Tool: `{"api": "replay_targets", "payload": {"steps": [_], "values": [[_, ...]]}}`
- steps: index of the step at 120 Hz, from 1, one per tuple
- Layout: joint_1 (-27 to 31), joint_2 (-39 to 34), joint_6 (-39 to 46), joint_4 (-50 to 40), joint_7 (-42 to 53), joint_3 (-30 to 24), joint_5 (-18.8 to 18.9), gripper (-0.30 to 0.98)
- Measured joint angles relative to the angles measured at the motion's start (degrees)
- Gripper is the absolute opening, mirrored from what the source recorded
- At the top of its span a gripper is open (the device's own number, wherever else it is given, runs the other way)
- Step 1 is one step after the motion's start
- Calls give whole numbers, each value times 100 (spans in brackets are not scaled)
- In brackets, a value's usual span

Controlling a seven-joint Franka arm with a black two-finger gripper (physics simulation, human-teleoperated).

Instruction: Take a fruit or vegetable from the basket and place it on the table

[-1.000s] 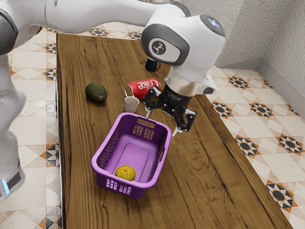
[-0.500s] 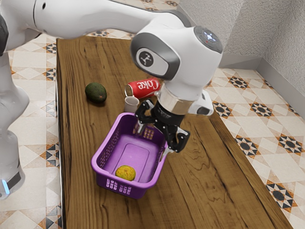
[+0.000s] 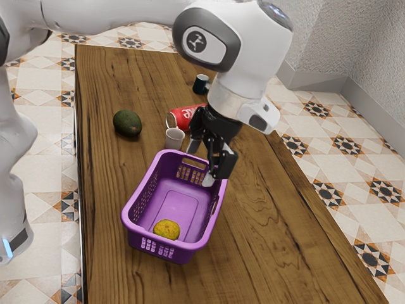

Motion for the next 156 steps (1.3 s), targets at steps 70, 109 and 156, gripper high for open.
{"api": "replay_targets", "payload": {"steps": [70, 109, 156], "values": [[465, 406, 615, 378, 21, -188, -554, 69], [-1727, -247, 420, 163, -995, -154, -219, 68], [-1046, -926, 656, -1364, -1728, -146, -263, 69]]}}
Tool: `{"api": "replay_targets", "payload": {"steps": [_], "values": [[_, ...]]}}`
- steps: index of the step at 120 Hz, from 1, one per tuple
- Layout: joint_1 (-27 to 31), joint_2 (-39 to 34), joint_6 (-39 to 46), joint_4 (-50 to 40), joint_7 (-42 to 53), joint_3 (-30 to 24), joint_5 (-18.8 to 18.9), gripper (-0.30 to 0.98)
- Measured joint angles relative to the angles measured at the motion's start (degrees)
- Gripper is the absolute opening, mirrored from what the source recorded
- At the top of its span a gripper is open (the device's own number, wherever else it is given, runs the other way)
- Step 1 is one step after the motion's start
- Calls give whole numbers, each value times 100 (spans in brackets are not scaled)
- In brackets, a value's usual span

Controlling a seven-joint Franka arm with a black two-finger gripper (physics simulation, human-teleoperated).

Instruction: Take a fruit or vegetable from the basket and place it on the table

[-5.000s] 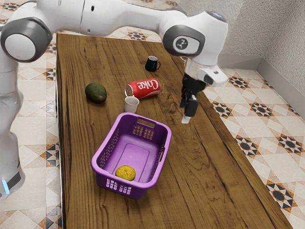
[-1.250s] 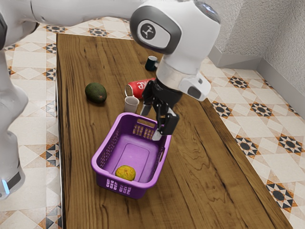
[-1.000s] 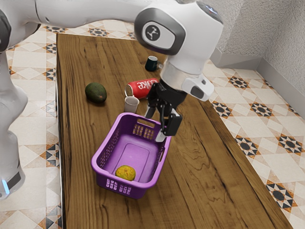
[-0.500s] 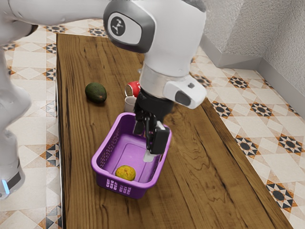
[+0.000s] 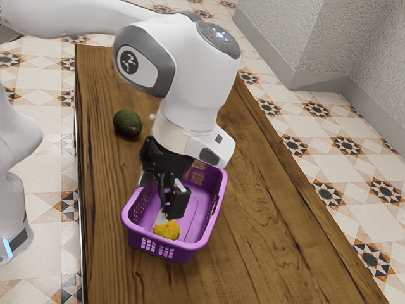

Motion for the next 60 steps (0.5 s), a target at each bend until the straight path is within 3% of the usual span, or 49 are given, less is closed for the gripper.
{"api": "replay_targets", "payload": {"steps": [43, 60], "values": [[829, -107, 497, -577, 145, 27, -235, 69], [911, -123, 691, -839, 301, 116, -409, 69]]}}
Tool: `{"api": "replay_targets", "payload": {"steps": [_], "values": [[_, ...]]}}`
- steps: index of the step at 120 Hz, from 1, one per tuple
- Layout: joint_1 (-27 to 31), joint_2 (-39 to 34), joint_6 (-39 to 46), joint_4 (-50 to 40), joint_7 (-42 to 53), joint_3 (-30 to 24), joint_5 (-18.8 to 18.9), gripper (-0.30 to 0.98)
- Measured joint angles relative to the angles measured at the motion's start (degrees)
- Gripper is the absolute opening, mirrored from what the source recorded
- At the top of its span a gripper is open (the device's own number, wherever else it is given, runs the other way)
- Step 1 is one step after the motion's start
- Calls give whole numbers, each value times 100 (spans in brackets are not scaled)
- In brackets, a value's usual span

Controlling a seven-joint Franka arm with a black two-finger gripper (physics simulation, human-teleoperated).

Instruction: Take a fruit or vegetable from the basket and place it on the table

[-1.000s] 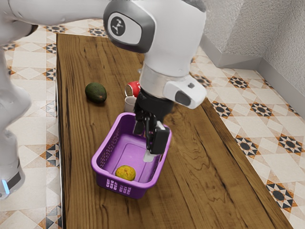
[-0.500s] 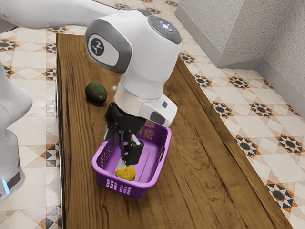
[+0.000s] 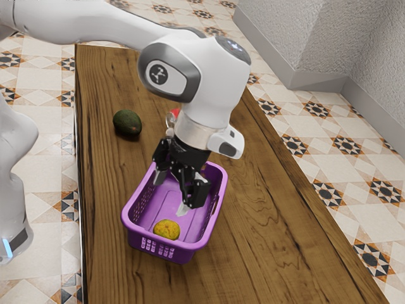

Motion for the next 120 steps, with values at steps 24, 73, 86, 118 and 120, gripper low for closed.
{"api": "replay_targets", "payload": {"steps": [24, 73, 86, 118, 120], "values": [[13, 0, 304, -341, 213, 88, -244, 69], [48, -123, 986, -841, 714, 68, 445, 69], [48, -214, 1115, -1045, 738, 68, 467, 69], [44, -237, 1252, -1086, 280, 85, 349, 69], [43, -237, 1255, -1086, 236, 85, 340, 69]]}}
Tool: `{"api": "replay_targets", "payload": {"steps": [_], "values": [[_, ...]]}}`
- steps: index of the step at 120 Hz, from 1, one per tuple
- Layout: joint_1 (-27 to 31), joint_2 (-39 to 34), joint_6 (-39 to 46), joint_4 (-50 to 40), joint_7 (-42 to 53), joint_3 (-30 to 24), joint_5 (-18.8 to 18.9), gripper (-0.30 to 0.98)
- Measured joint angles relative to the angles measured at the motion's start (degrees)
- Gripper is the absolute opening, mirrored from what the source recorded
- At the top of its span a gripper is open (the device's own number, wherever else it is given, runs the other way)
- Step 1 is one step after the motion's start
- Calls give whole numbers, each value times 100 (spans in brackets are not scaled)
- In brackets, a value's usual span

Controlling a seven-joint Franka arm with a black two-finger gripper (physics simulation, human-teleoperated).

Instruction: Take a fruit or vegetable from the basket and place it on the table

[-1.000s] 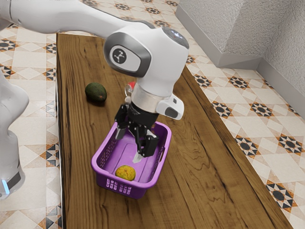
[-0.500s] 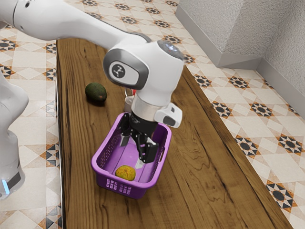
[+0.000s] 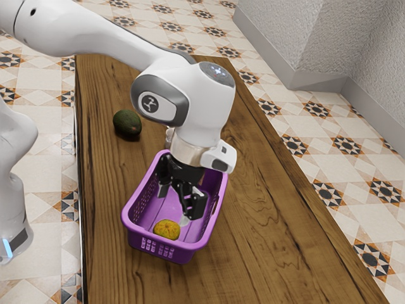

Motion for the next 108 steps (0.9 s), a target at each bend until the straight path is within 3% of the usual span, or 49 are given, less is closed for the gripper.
{"api": "replay_targets", "payload": {"steps": [76, 108], "values": [[-492, -33, -30, -60, -2046, 656, -35, 69], [-668, -14, -32, -83, -2655, 852, 627, 69]]}}
